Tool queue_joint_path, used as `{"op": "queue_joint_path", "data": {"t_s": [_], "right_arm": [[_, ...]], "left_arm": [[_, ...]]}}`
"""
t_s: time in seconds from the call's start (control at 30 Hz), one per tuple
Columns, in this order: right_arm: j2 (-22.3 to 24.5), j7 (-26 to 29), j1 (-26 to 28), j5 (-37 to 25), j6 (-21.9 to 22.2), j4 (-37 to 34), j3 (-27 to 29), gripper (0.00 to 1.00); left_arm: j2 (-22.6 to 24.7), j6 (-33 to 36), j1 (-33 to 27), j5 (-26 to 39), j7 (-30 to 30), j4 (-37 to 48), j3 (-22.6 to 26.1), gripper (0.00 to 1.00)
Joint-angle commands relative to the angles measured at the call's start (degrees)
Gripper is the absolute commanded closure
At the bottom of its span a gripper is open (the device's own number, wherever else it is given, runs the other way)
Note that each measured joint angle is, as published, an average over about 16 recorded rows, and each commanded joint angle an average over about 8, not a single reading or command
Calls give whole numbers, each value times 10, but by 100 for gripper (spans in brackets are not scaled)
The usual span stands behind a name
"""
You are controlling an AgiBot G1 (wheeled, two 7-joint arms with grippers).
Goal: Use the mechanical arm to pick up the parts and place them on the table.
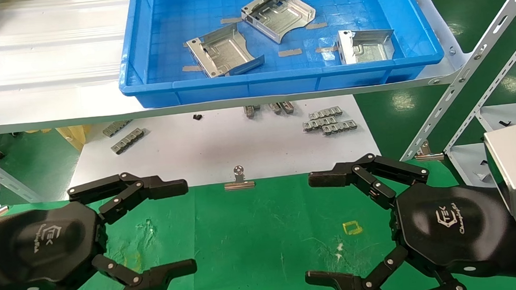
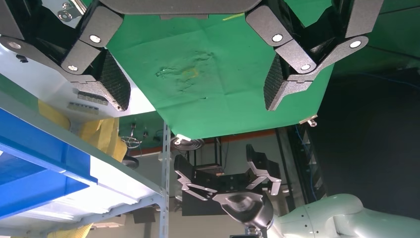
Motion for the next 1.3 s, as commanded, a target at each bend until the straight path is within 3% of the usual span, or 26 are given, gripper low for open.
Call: {"op": "queue_joint_path", "data": {"t_s": [0.03,0.43,0.6,0.83,1.2,1.23,1.3], "right_arm": [[0,0,0,0,0,0,0,0],[0,0,1,-1,2,0,0,0],[-14,8,29,-14,33,-8,0,0],[-83,46,130,-99,145,-66,-30,0],[-271,138,338,-361,368,-272,-154,0],[-291,142,355,-380,382,-299,-164,3],[-329,149,388,-416,406,-356,-184,28]], "left_arm": [[0,0,0,0,0,0,0,100],[0,0,0,0,0,0,0,100],[0,0,0,0,0,0,0,100],[0,0,0,0,0,0,0,100],[0,0,0,0,0,0,0,100],[0,0,0,0,0,0,0,100],[0,0,0,0,0,0,0,100]]}}
